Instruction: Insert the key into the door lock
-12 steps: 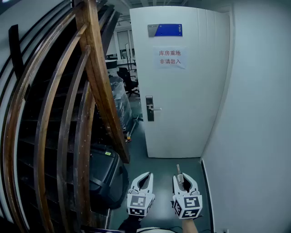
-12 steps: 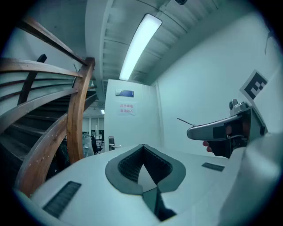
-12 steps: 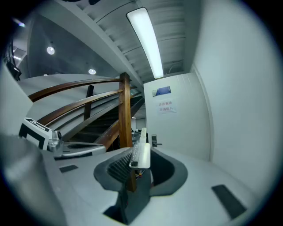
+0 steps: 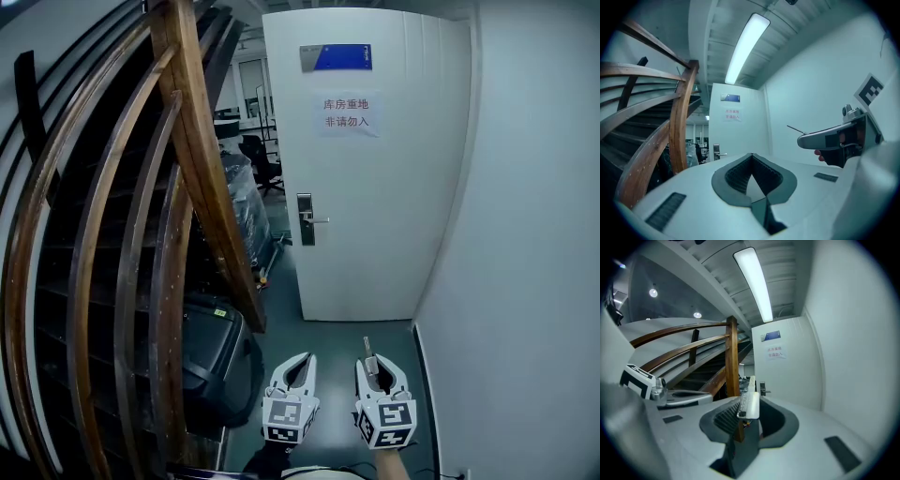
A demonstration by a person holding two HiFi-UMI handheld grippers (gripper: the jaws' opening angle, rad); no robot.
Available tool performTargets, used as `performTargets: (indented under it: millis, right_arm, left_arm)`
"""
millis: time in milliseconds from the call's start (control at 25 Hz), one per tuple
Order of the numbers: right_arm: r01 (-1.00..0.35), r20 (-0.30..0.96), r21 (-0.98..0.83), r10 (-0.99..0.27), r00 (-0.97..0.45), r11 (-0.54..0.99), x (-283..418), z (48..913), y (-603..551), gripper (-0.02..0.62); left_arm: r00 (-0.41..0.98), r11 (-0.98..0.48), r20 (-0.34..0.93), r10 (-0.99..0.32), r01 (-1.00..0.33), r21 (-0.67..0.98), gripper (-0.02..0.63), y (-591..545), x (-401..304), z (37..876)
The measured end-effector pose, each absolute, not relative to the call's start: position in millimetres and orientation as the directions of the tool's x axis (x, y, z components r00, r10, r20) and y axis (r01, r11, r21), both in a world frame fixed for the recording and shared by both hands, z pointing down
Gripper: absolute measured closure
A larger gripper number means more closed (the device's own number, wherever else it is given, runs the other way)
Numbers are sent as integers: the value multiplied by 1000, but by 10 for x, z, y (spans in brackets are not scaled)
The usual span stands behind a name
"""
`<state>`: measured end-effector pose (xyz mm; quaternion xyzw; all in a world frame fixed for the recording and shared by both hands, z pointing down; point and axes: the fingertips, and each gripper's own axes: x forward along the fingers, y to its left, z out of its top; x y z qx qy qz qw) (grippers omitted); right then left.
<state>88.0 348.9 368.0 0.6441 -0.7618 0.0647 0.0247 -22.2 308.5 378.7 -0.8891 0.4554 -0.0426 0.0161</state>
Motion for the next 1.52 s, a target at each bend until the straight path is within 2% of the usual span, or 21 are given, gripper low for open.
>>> performTargets:
  millis: [600, 920, 1200, 1520]
  right_arm:
    - [-981, 99, -65, -977, -187, 182, 1262, 3748, 3696, 483]
    - [-972, 110, -94, -968, -226, 216, 1324, 3858, 3576, 483]
    - [-969, 129, -102, -963, -236, 224, 1272, 3981, 3078, 483]
    - [-977, 118, -79, -971, -207, 199, 1145, 3879, 2264, 483]
  left_arm:
    - [561, -565, 85, -823, -825, -27, 603, 3215, 183, 3964]
    - [525, -533, 149, -838, -846, -17, 603, 3172, 217, 4206]
    - [520, -528, 163, -839, -850, -5, 603, 2680, 185, 4348]
    - [568, -573, 121, -814, -820, -10, 603, 1848, 179, 4216]
